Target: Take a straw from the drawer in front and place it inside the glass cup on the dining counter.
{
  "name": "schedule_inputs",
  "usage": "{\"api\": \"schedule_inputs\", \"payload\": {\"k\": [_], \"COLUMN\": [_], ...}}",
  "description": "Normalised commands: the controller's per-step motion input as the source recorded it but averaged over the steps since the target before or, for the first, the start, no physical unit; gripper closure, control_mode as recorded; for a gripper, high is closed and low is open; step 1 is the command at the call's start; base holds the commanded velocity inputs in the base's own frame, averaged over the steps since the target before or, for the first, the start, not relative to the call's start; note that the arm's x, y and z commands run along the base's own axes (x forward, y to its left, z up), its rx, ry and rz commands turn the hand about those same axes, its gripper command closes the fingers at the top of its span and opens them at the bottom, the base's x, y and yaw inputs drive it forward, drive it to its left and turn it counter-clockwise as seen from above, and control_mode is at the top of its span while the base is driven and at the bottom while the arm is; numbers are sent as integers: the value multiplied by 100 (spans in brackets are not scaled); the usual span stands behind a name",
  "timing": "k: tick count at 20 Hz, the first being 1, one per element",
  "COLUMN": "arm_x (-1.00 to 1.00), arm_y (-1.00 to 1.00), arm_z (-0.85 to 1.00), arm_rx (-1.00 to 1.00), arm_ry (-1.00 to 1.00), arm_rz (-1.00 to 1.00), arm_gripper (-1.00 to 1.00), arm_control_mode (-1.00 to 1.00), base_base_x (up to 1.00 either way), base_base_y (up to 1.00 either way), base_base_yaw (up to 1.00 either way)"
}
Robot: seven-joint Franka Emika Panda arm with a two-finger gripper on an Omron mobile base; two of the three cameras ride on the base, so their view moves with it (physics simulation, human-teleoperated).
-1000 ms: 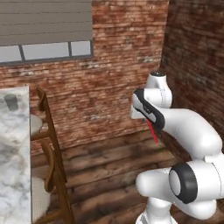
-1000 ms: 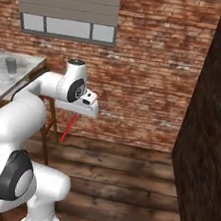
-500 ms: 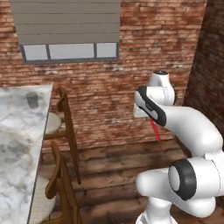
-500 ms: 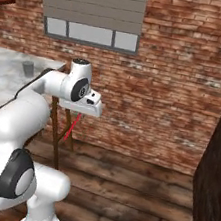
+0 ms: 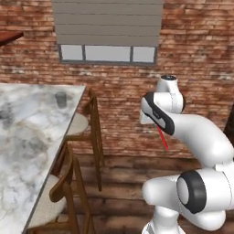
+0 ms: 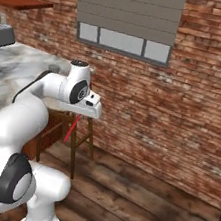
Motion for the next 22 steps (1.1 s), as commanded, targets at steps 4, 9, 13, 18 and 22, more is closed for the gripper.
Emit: {"api": "schedule_inputs", "payload": {"k": [4, 9, 13, 18, 22], "arm_x": [0, 0, 0, 0, 0], "arm_y": [0, 0, 0, 0, 0], "arm_z": [0, 0, 0, 0, 0], "arm_rx": [0, 0, 0, 0, 0], "arm_ry": [0, 0, 0, 0, 0], "arm_rz": [0, 0, 0, 0, 0], "arm_gripper": [100, 100, 100, 100, 100], "arm_control_mode": [100, 100, 100, 100, 100], "base_base_x": [54, 58, 52, 31, 18], "base_base_y": [-56, -59, -58, -52, -44], "base_base_yaw": [41, 41, 41, 45, 45]}}
